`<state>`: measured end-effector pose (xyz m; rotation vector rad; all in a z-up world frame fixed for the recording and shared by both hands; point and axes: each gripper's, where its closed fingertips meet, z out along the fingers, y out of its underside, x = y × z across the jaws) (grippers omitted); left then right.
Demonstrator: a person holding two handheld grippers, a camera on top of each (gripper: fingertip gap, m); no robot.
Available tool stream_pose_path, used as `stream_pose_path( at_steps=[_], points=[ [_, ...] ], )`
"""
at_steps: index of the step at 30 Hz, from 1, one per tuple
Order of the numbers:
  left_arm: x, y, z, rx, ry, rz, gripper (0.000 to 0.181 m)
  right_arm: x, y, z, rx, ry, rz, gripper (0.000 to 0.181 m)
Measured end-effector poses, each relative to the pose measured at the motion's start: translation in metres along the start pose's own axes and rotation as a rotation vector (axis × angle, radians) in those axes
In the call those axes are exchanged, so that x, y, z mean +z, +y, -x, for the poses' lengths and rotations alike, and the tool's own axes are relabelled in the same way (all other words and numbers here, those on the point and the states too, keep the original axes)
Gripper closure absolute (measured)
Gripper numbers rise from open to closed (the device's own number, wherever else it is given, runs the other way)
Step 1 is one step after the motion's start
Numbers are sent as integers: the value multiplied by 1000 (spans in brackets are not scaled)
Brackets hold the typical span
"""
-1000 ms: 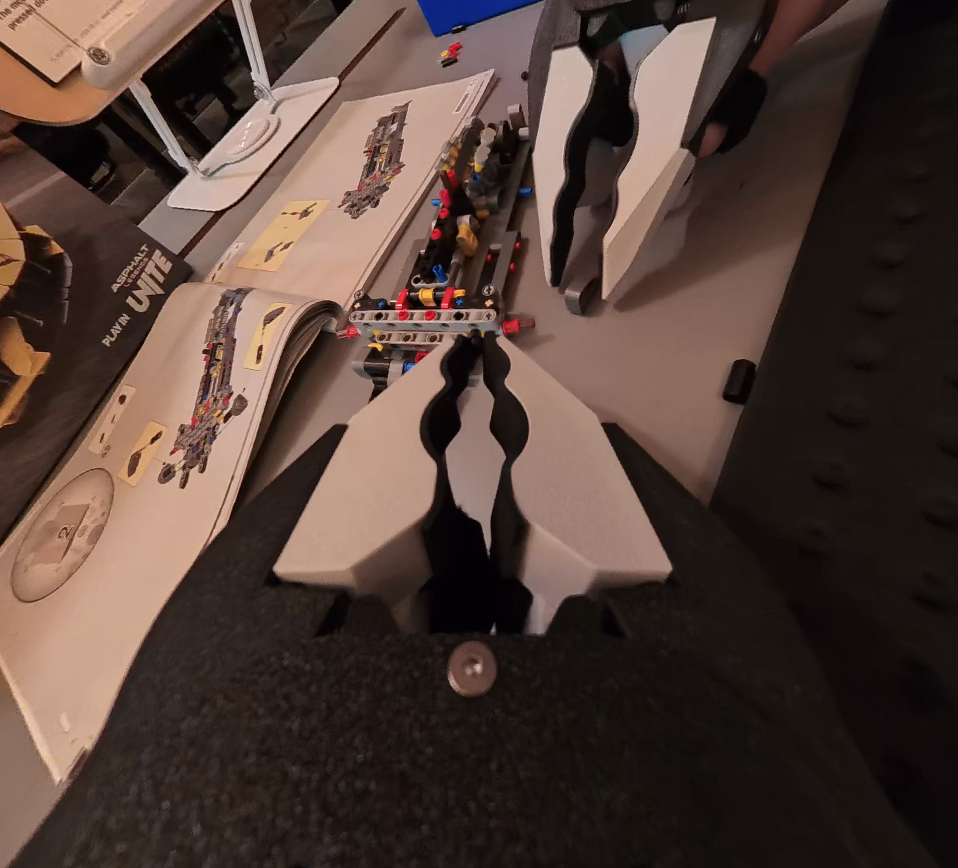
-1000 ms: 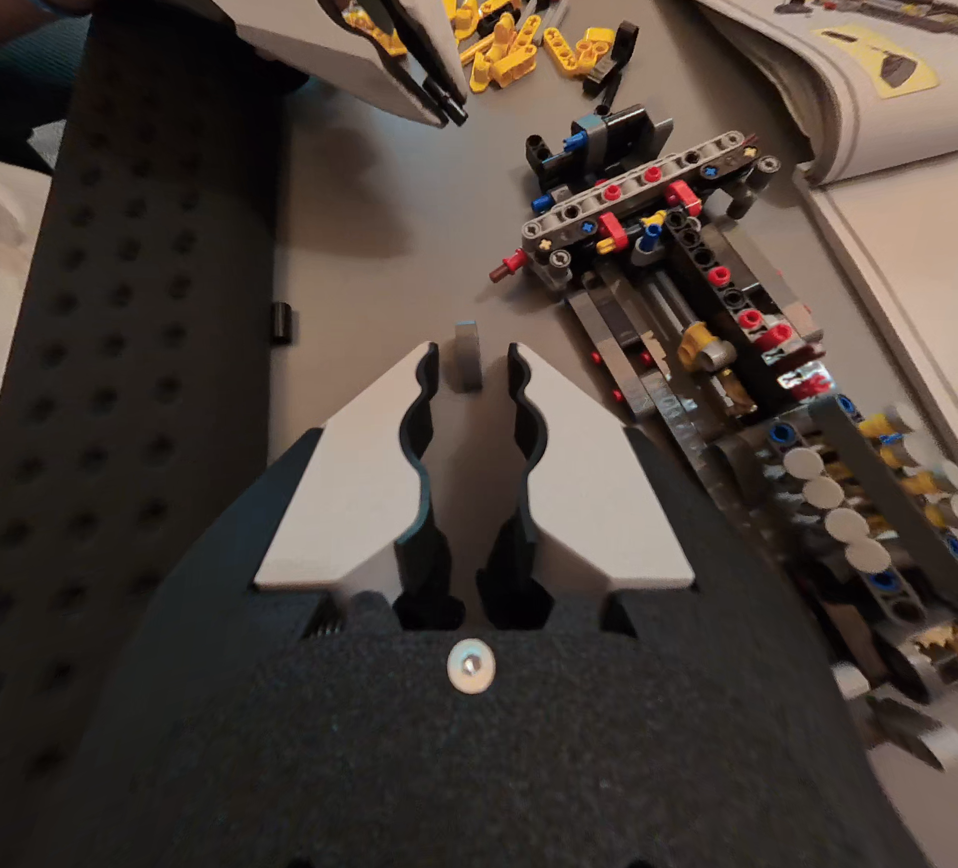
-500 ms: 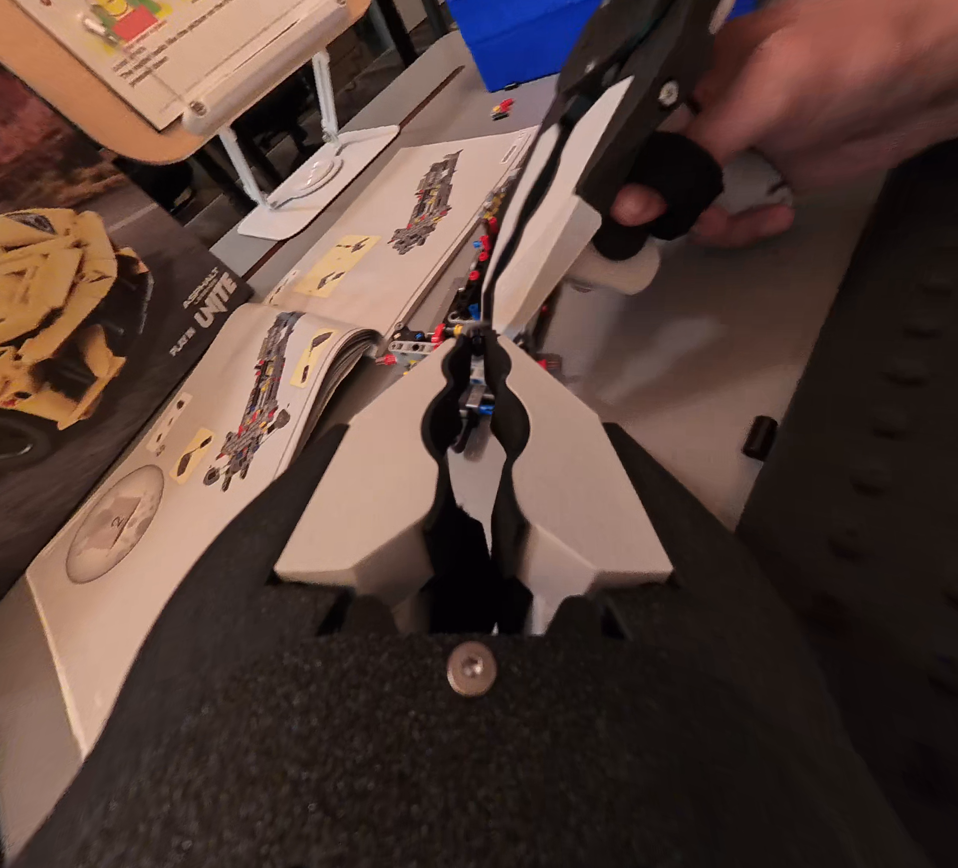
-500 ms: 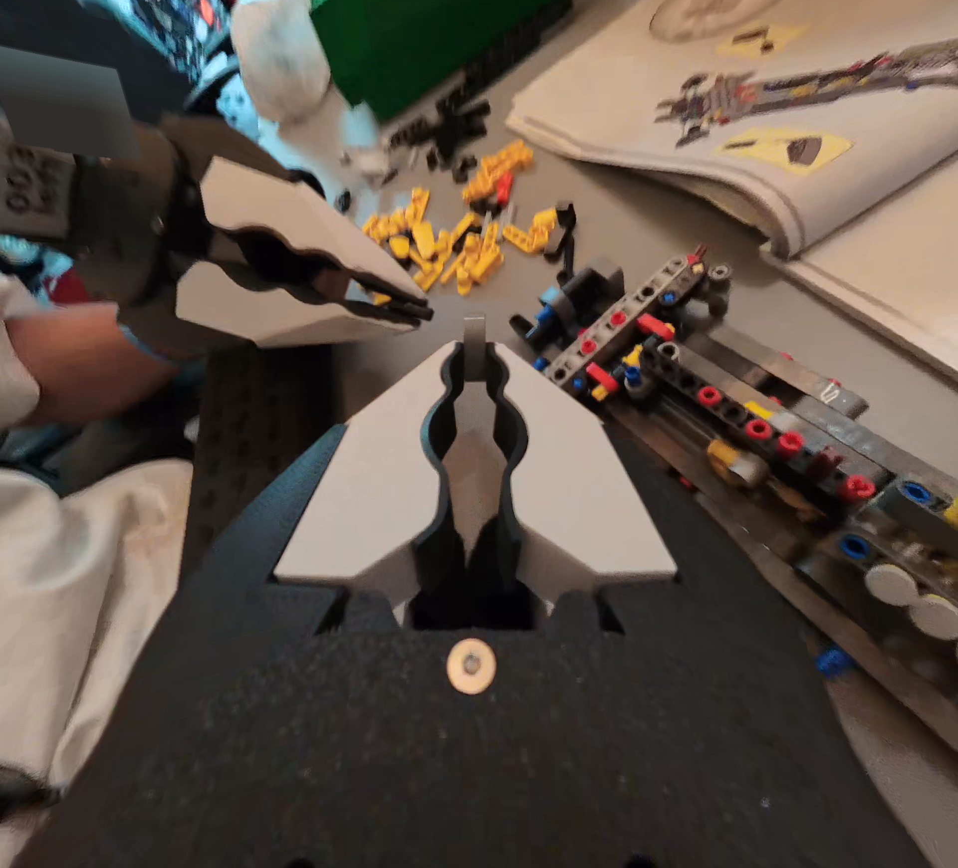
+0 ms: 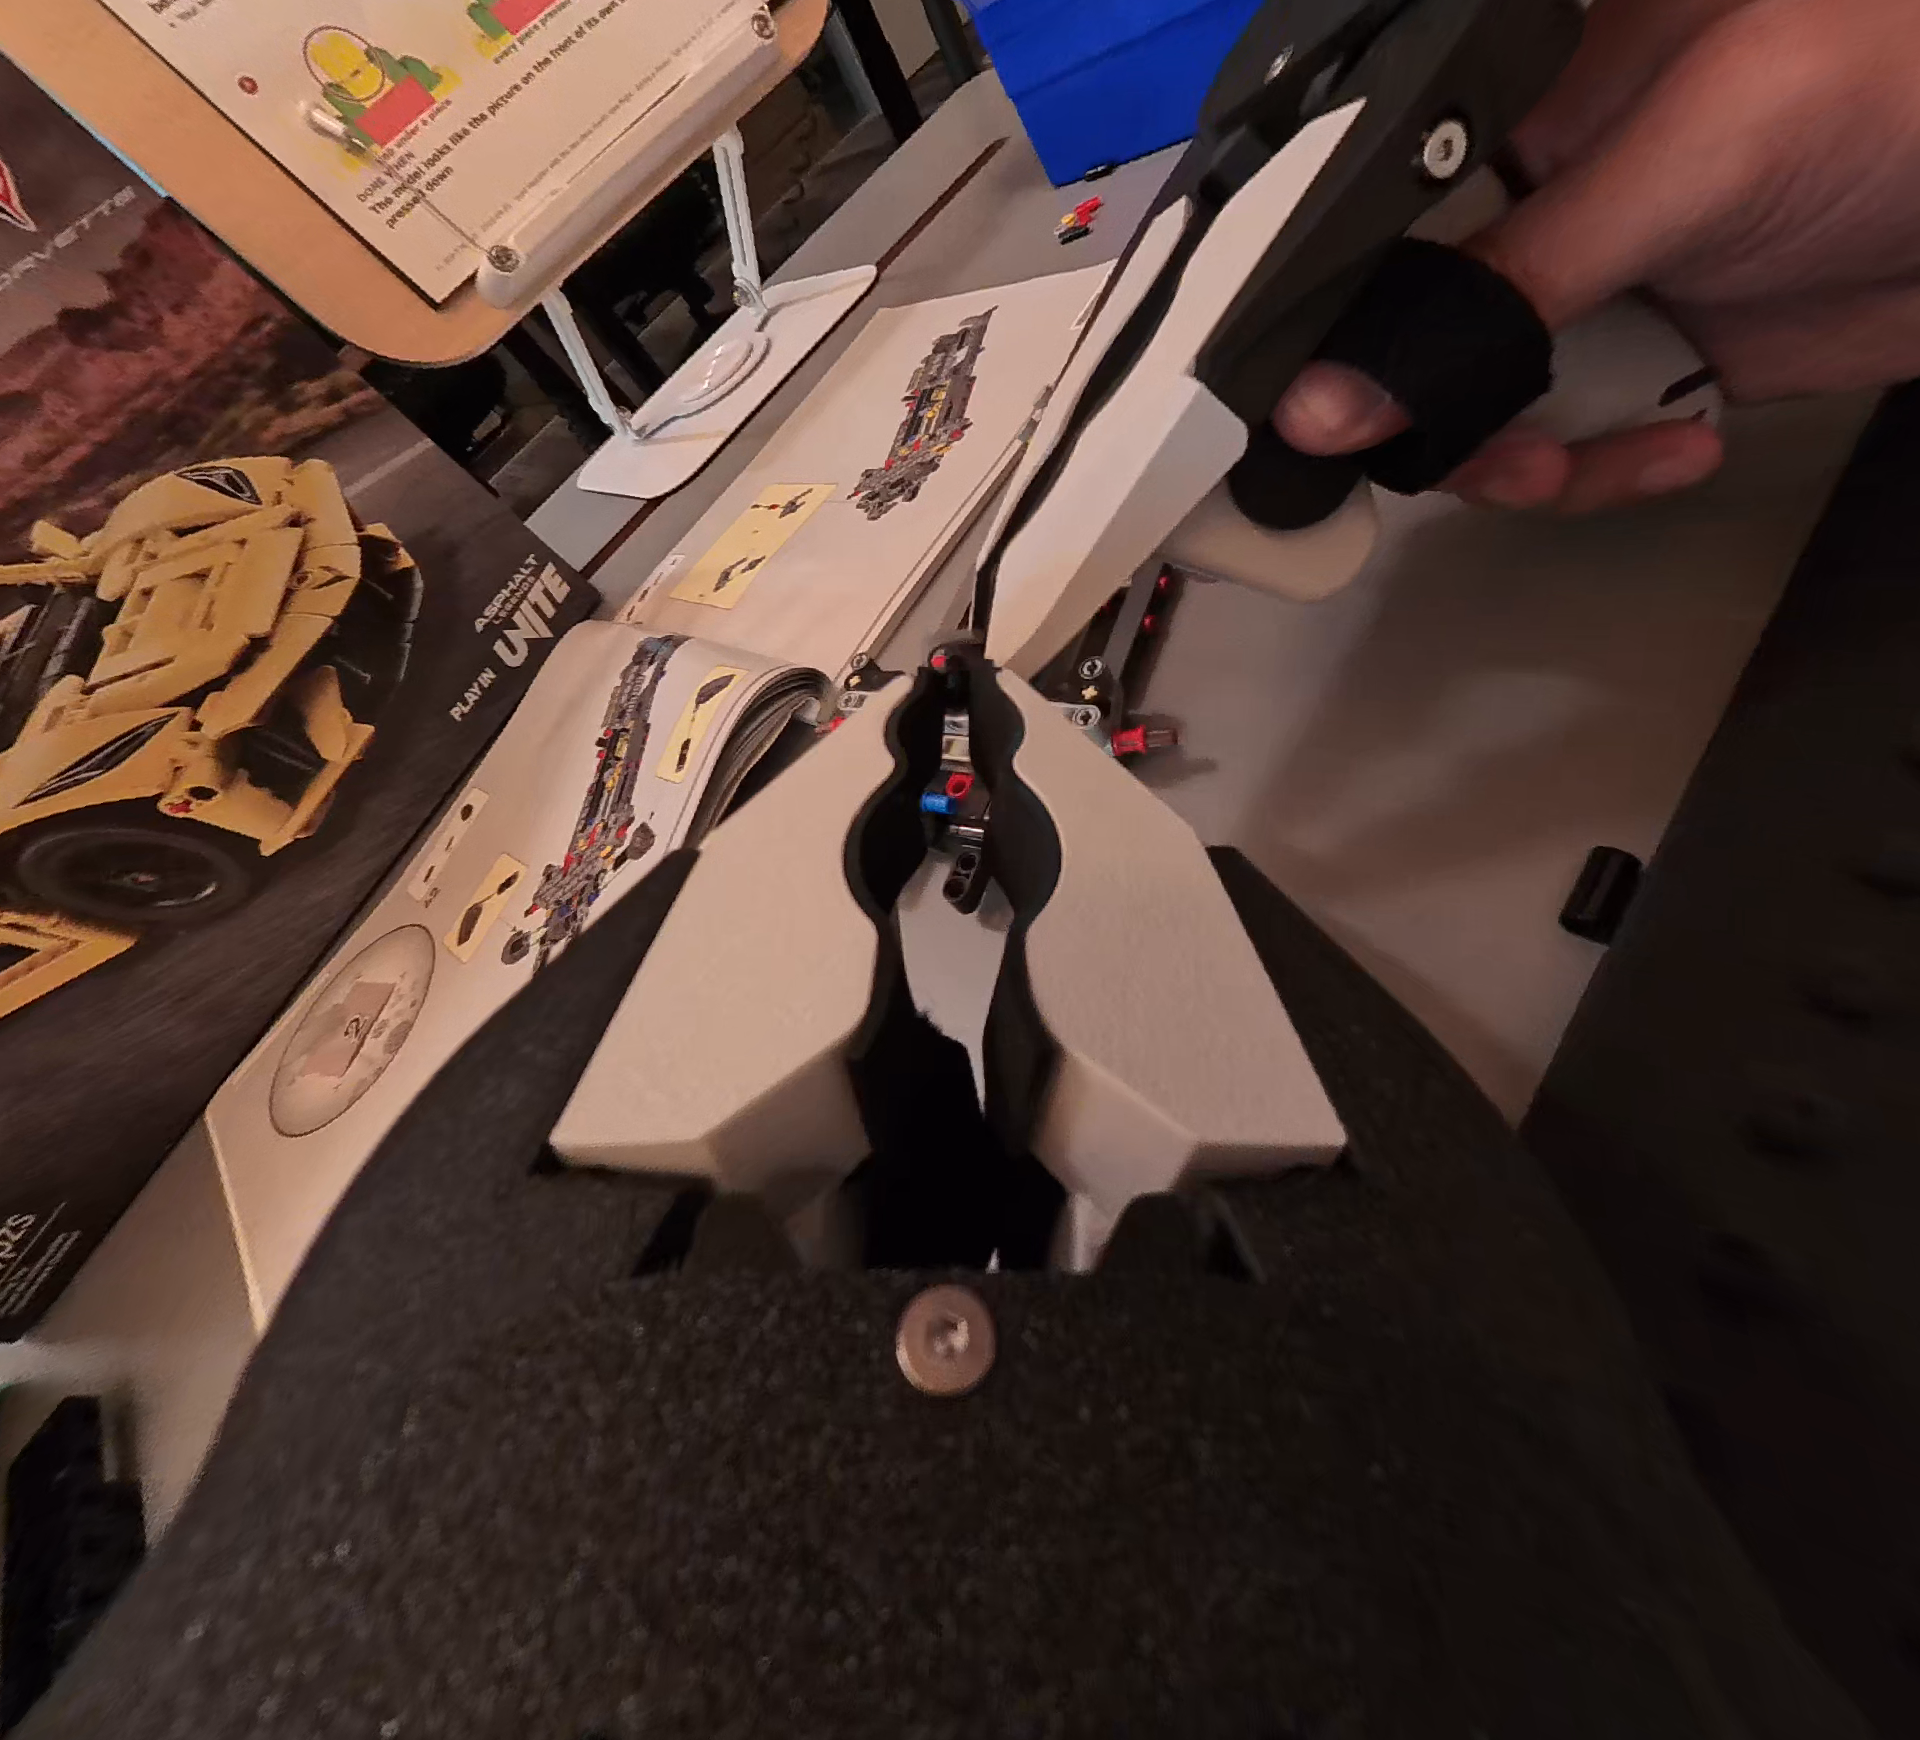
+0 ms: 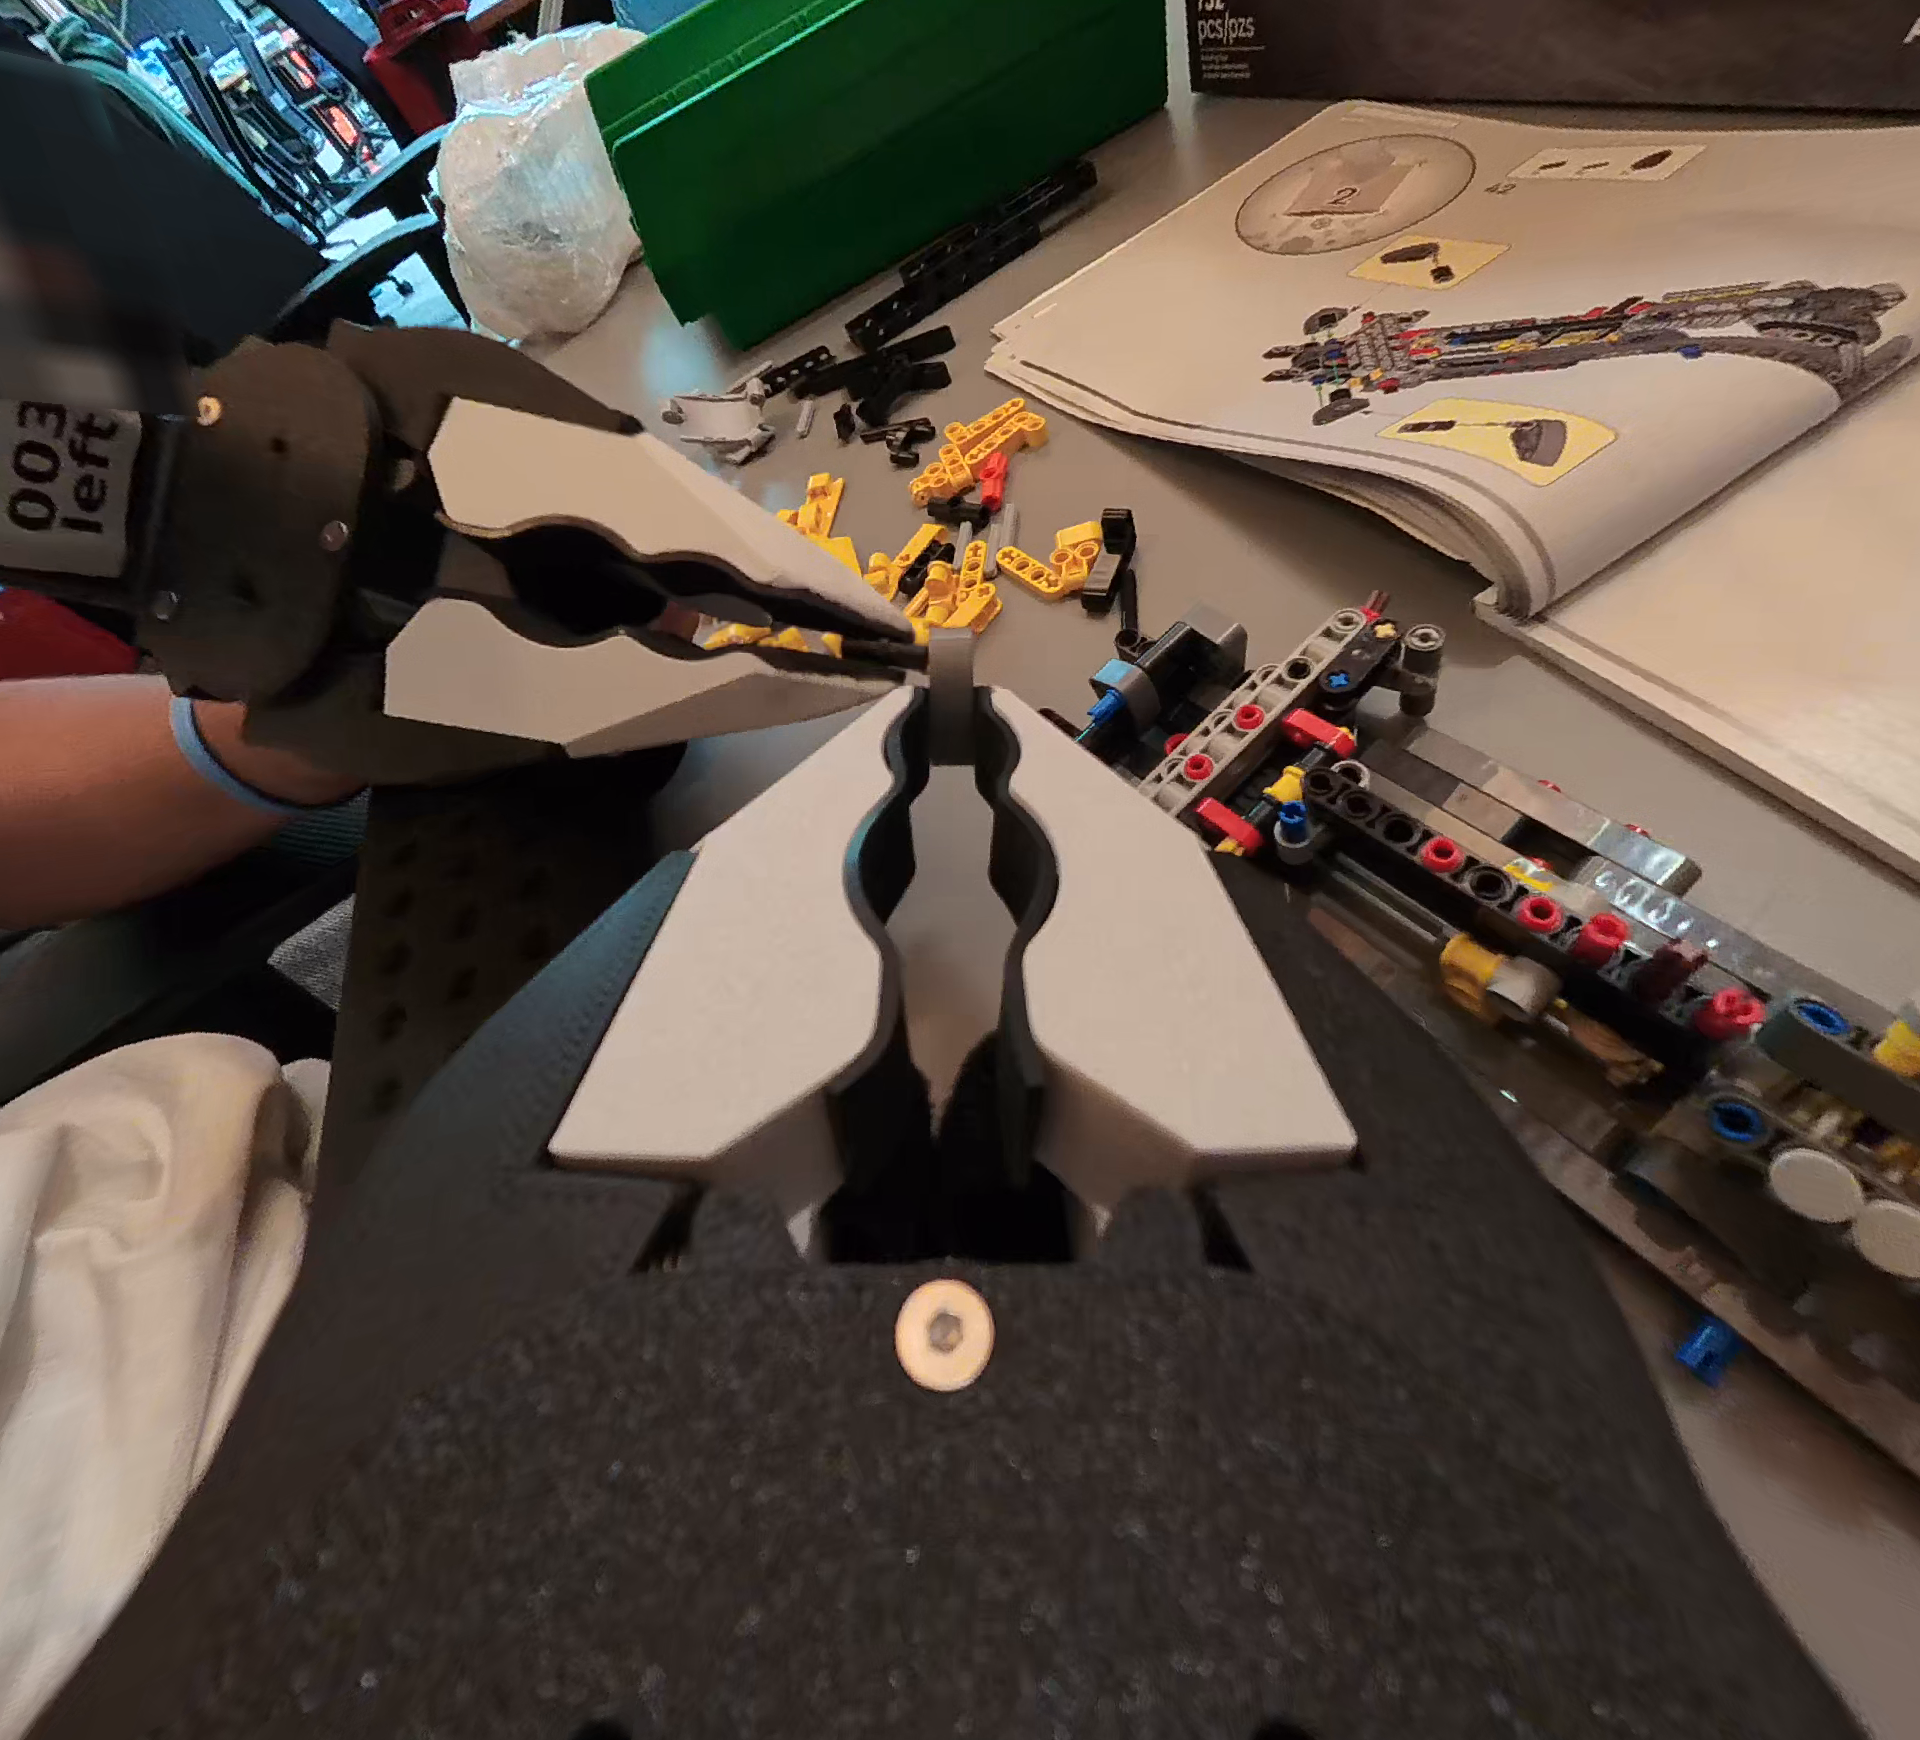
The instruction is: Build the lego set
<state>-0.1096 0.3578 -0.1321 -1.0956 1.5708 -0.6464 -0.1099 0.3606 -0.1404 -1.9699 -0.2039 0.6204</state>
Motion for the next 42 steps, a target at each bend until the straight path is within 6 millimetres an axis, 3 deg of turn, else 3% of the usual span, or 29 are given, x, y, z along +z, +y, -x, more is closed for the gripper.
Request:
stream_pose_path(
  at_steps=[7, 13, 19, 25, 31, 34, 35, 36, 37, 40, 42],
  points=[
    [4, 8, 3, 35, -39, 55, 178, 4, 3, -4, -49, 49, 24, 175],
    [7, 13, 6, 62, -78, 93, 178, 5, 2, -11, -295, 237, 54, 174],
    [10, 11, 10, -88, -46, 80, 178, 6, -4, -16, -478, 385, 70, 175],
    [11, 5, 16, -133, -73, 50, 178, 6, -12, -15, -435, 347, 15, 175],
    [13, 3, 16, -186, -40, 21, 179, 6, -12, -17, -273, 238, -21, 175],
    [11, 1, 14, -312, 54, -13, 177, 5, -12, -14, -268, 191, -33, 174],
    [9, 0, 10, -356, 106, -26, 170, 5, -10, -15, -258, 180, -27, 174],
    [5, -6, 3, -402, 197, -60, 150, 4, -8, -14, -253, 152, -20, 174],
    [0, -12, -1, -455, 273, -99, 147, 2, -7, -4, -247, 60, -18, 174],
    [-13, -20, -4, -559, 413, -164, 148, -12, -8, 0, -227, -23, -43, 174],
    [-20, -25, -13, -578, 508, -191, 146, -20, -7, 18, -214, -155, -59, 174]
  ],
)
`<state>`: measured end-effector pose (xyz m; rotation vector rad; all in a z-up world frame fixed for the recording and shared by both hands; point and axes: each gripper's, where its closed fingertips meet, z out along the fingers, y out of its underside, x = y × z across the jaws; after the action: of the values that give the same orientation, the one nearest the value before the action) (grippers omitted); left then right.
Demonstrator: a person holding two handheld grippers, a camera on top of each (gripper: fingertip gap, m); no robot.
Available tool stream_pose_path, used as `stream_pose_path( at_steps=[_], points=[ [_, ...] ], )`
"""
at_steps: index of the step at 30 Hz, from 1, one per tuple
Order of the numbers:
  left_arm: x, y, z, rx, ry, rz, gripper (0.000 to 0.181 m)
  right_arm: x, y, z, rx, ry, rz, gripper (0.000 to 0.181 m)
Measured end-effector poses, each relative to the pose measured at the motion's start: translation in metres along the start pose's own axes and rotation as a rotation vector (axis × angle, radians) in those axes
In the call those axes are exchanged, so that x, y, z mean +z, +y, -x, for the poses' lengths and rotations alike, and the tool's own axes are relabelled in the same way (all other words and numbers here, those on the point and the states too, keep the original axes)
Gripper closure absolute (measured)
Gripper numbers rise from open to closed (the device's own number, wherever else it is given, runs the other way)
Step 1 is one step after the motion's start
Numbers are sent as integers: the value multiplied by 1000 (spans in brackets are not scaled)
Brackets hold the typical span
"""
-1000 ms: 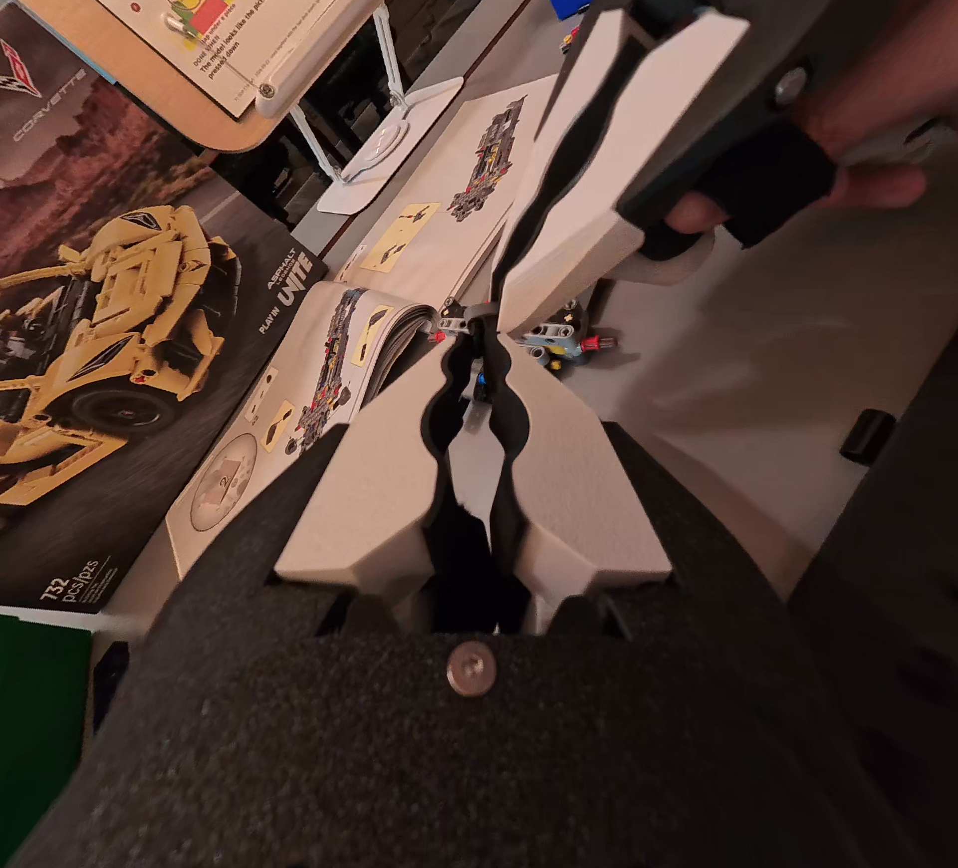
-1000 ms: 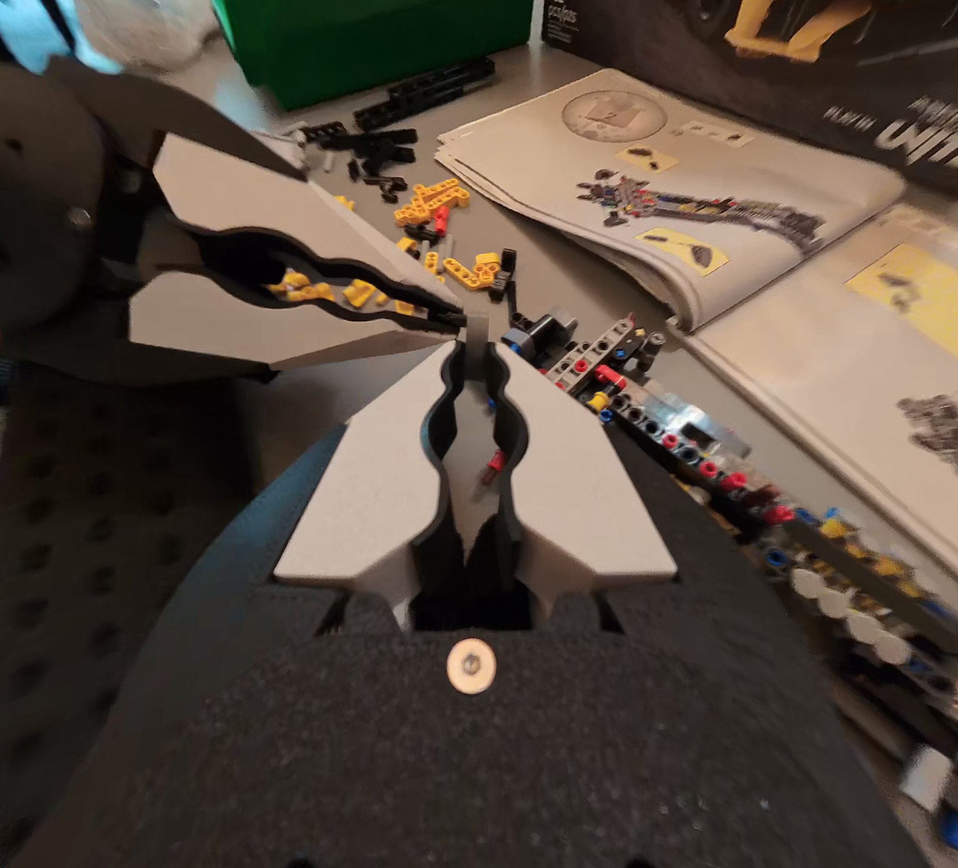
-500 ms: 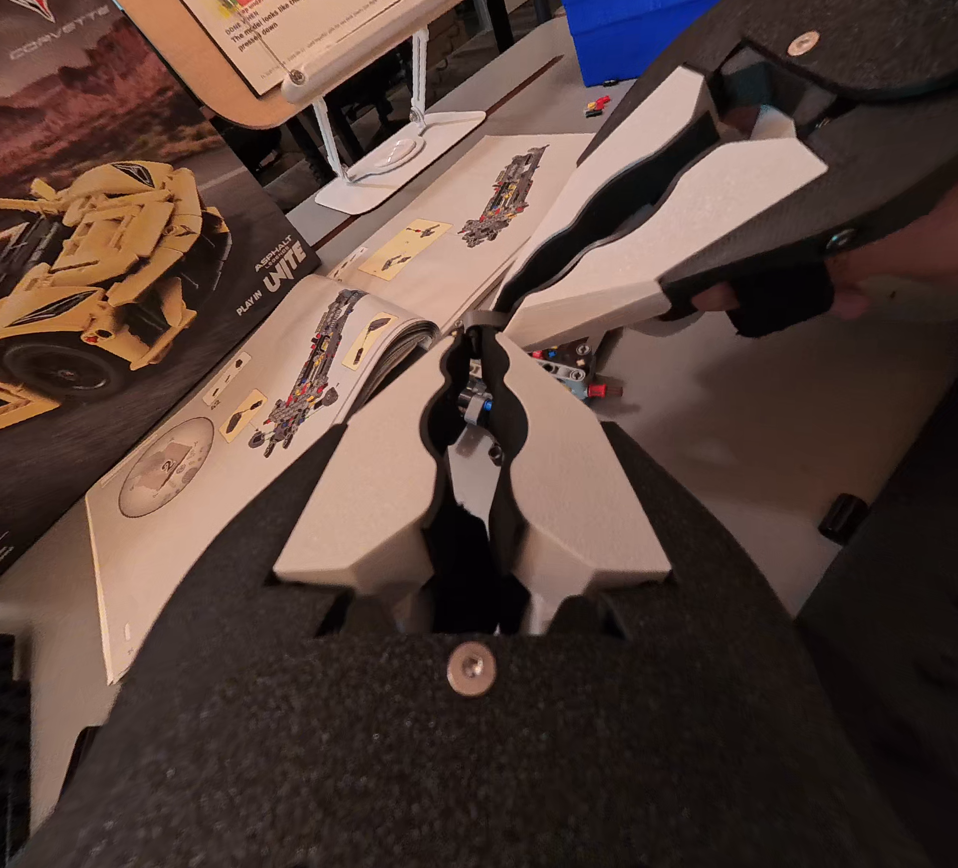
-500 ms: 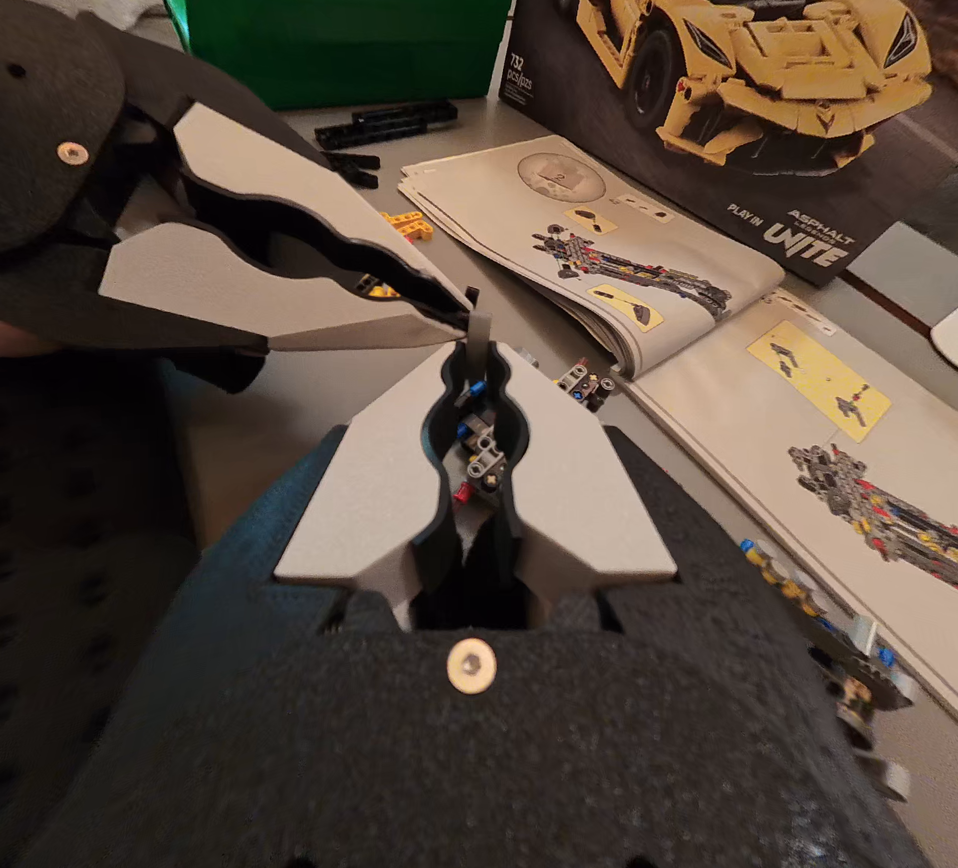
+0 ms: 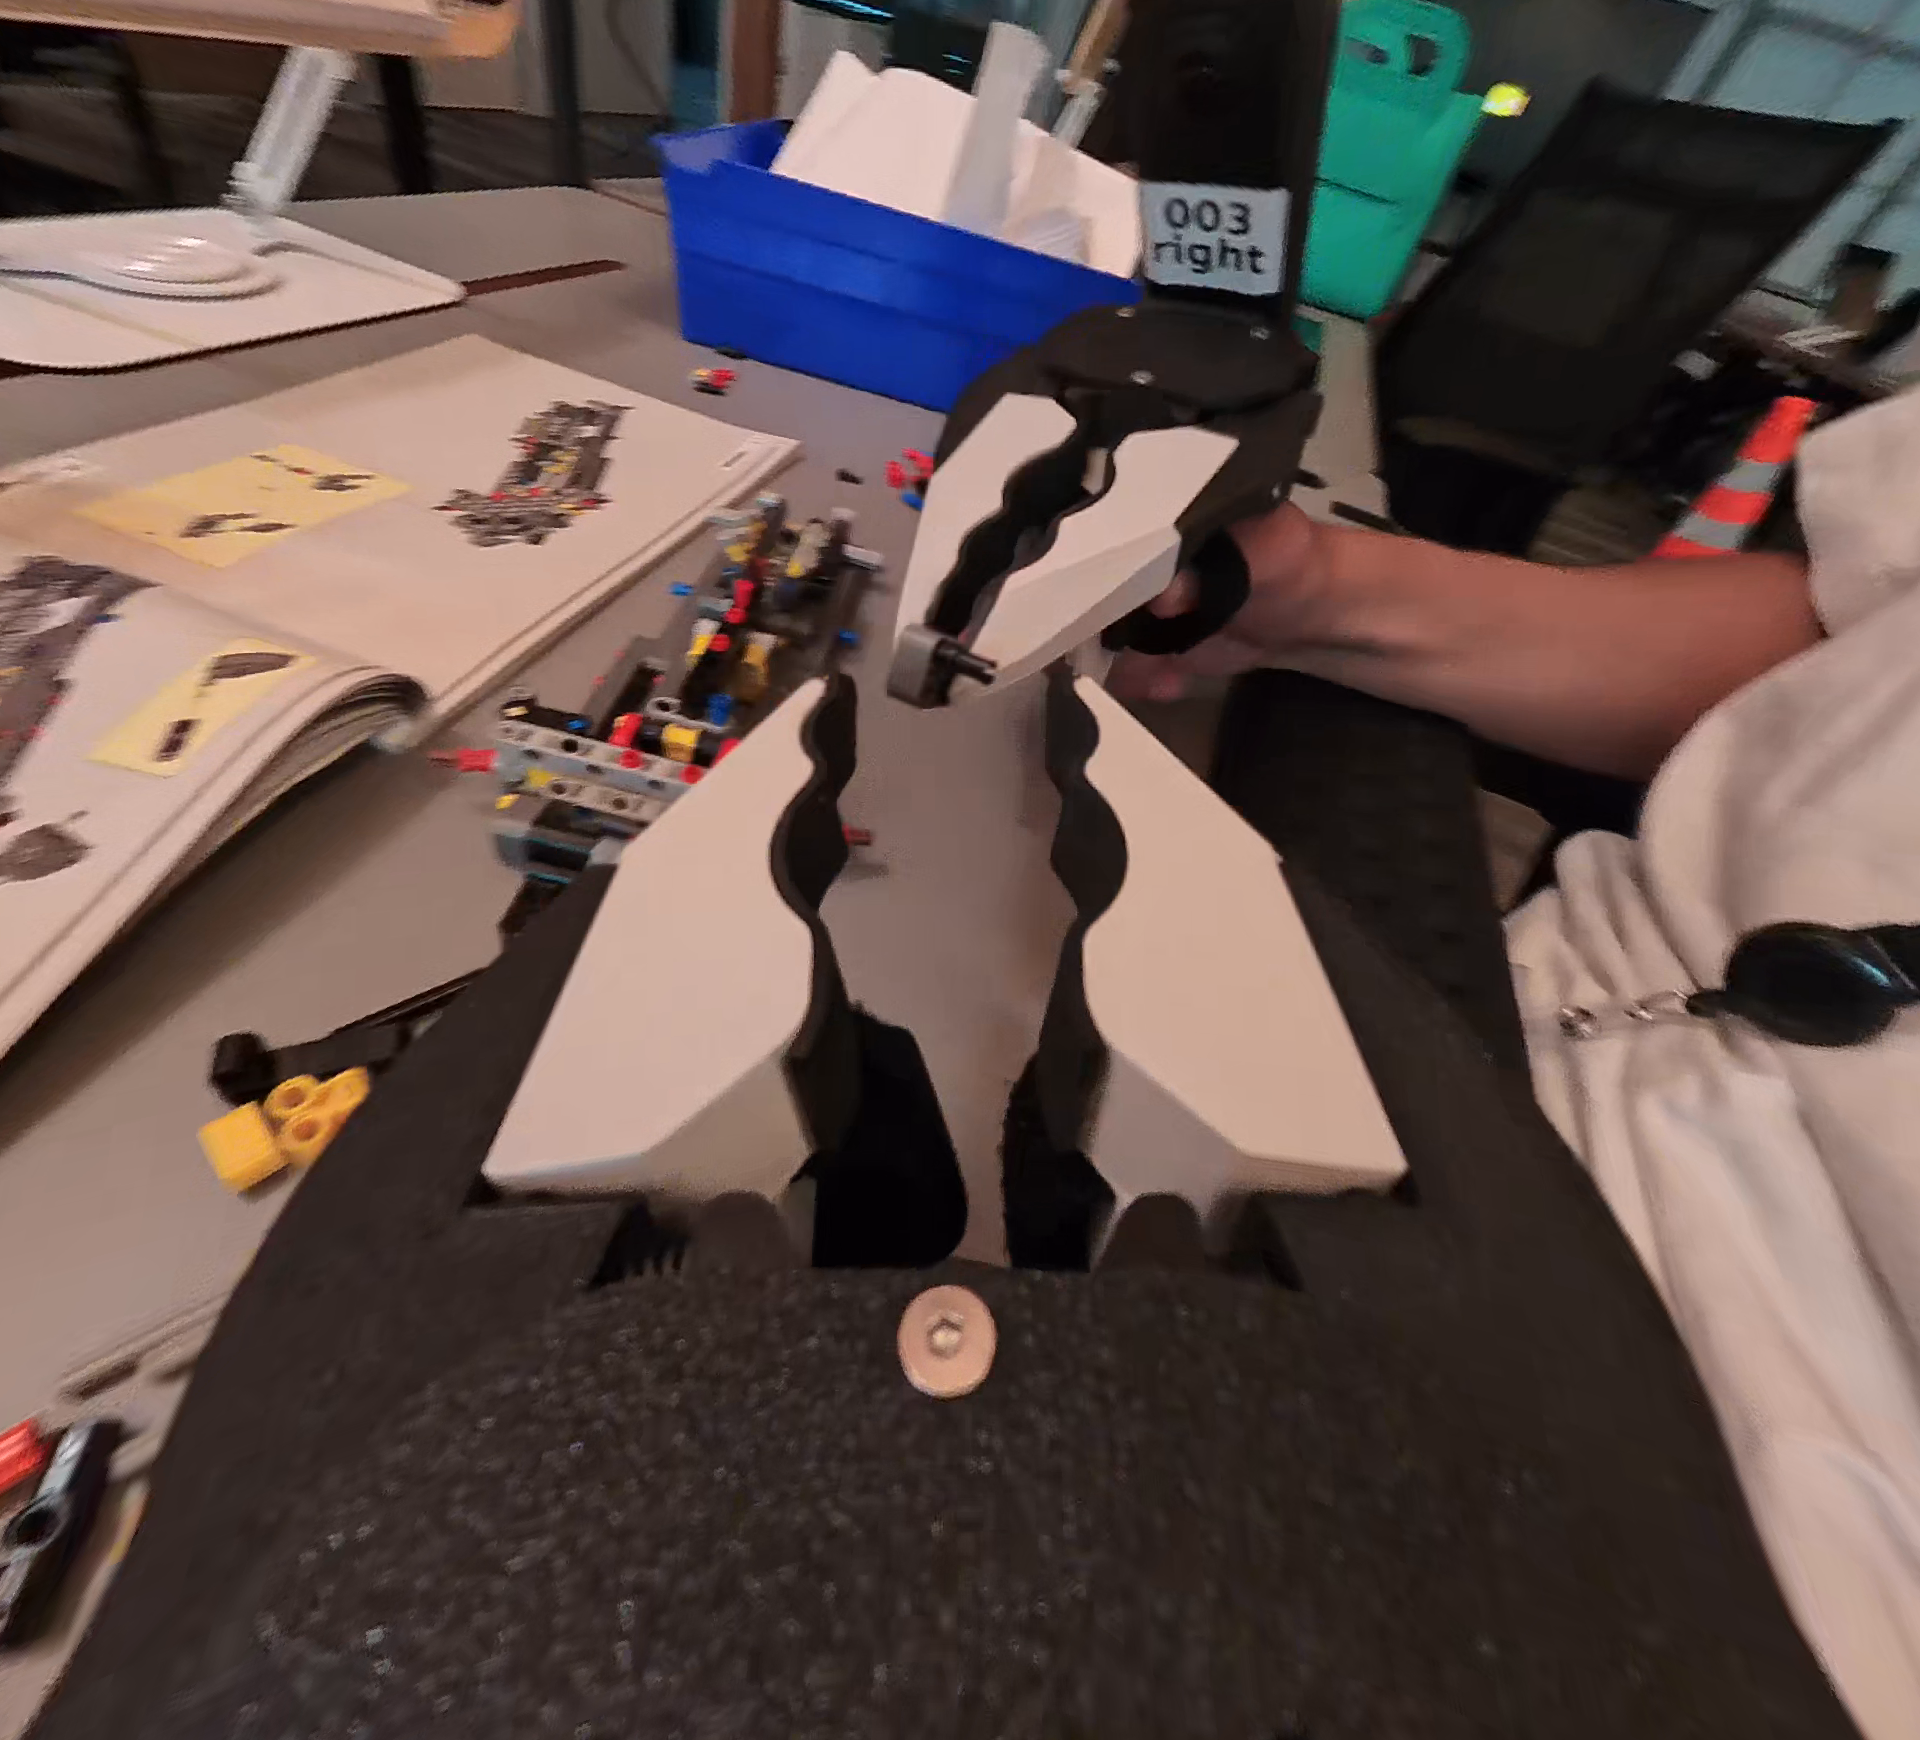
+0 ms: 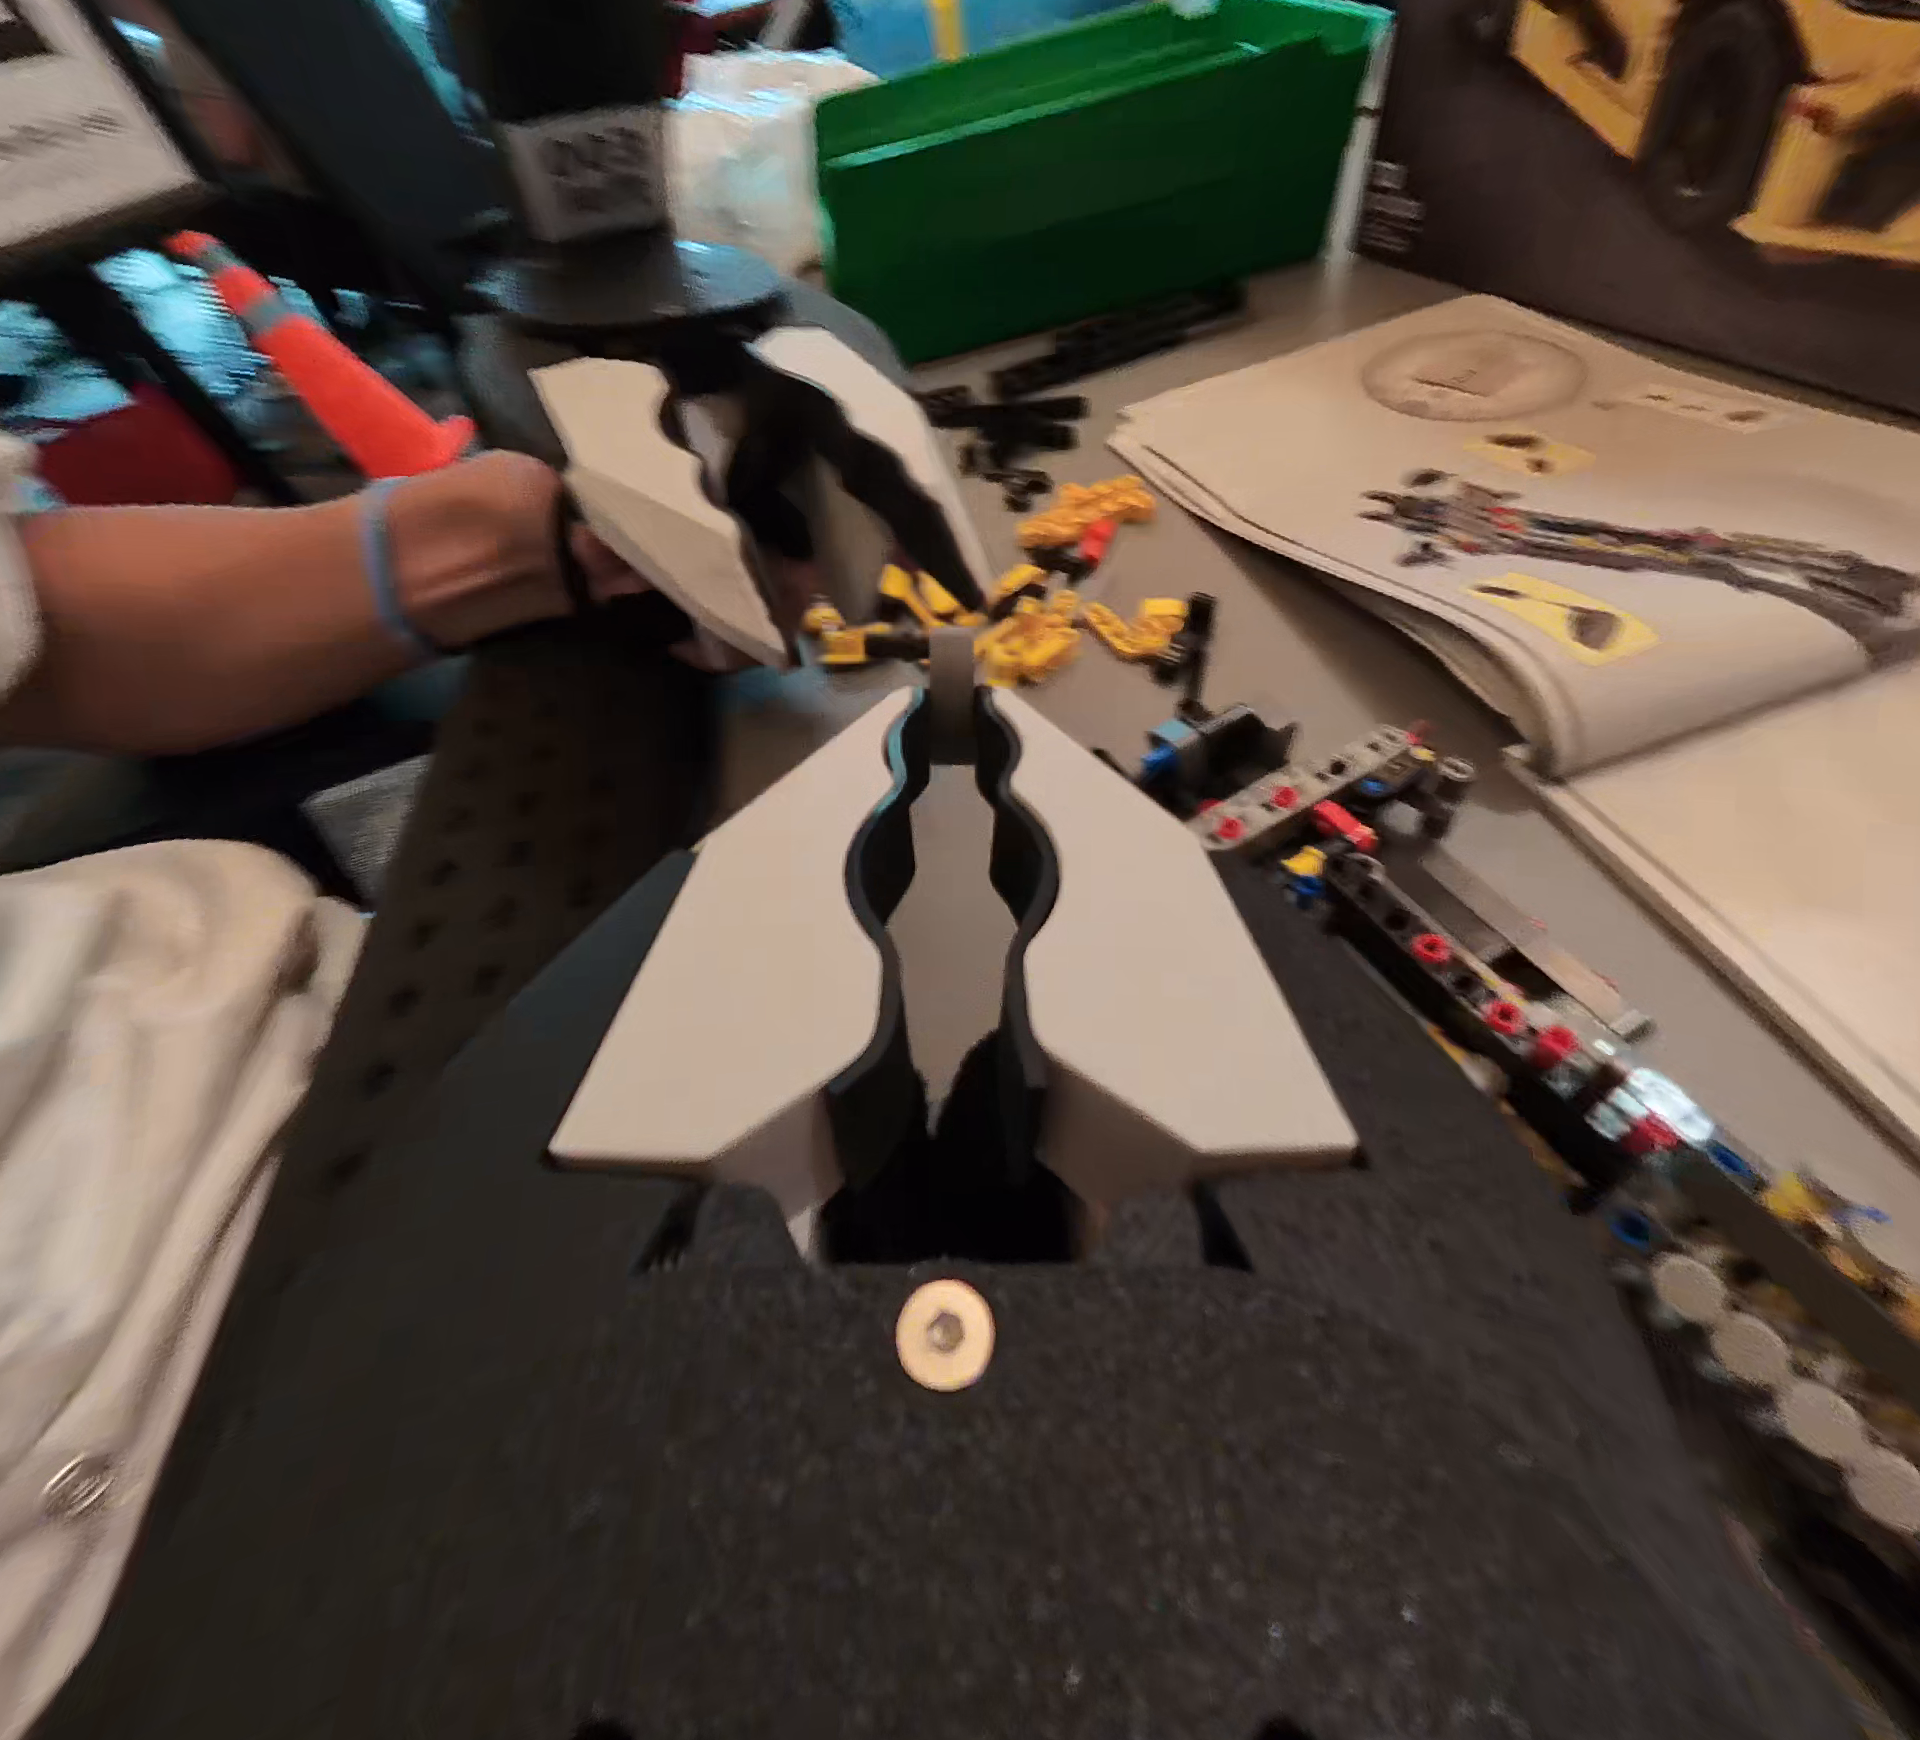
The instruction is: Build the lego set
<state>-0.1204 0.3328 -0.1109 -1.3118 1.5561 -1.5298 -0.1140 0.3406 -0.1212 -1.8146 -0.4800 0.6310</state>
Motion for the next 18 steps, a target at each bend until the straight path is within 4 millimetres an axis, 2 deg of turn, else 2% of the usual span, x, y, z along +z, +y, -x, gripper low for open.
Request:
stream_pose_path(
  at_steps=[2, 5, 6, 13, 18],
  points=[
    [3, 3, -9, 18, 50, 19, 147, -1, -1, 19, 7, -113, -6, 174],
    [4, 4, -20, 35, 116, 26, 154, -2, -1, 29, 6, -176, 11, 174],
    [3, 3, -23, 42, 134, 19, 159, -2, -3, 30, 11, -182, 4, 174],
    [4, 6, -28, 12, 191, 30, 160, -4, 1, 35, 3, -202, 27, 174],
    [6, 12, -23, -31, 209, 62, 160, -3, 7, 30, -56, -147, 68, 174]
  ],
)
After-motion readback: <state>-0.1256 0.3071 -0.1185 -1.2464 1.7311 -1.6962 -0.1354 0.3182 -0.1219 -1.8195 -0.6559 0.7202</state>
